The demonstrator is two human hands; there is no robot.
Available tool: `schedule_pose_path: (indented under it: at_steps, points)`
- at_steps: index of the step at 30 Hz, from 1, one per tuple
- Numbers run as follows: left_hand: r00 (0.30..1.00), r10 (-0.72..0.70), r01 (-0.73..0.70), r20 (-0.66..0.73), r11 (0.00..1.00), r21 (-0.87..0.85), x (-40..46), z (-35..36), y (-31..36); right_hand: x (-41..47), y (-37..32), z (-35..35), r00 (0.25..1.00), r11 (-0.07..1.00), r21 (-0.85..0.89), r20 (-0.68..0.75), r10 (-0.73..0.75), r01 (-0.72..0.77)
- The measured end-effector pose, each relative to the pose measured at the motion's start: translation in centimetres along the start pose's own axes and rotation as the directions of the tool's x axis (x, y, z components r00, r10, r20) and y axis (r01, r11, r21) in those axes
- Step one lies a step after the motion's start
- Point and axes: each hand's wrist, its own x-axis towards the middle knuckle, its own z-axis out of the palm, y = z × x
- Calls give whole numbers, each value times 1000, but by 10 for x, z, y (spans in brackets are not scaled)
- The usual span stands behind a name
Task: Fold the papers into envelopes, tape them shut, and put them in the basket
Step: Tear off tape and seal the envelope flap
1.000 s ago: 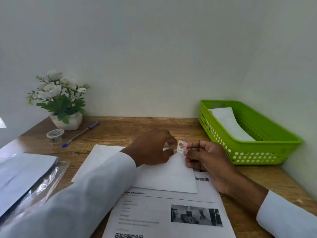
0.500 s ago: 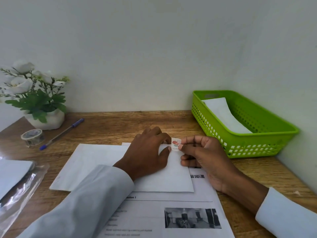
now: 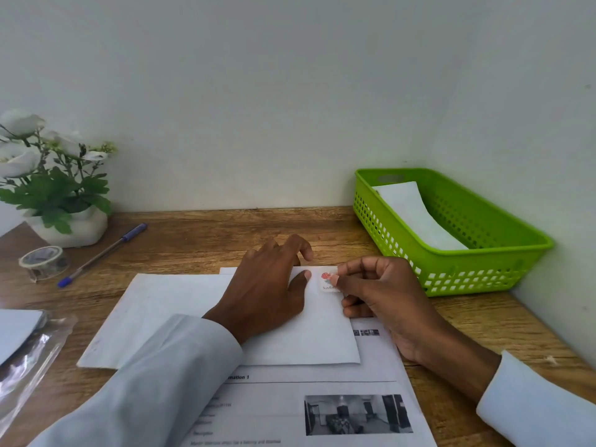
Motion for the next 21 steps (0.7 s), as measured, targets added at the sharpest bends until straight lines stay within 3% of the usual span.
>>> schedule_pose_path:
  at_steps: [8,13,16,21]
  points:
    - [995,69,-68,-68,998,15,-2,-2,2,0,1,-3,1000,998,-50,3,-23,24]
    - [990,134,-130,-35,986,105,-1,0,0,-1,3,-3,995,992,-88,-31,-96,93]
    - [992,120,-116,-24,985,124,0,0,1,0,4,-4,987,978,-148,-49,-153,144]
    - [998,63,-66,27,989,130,0,-2,3,2,3,-5,992,991,-83,-51,-113,108]
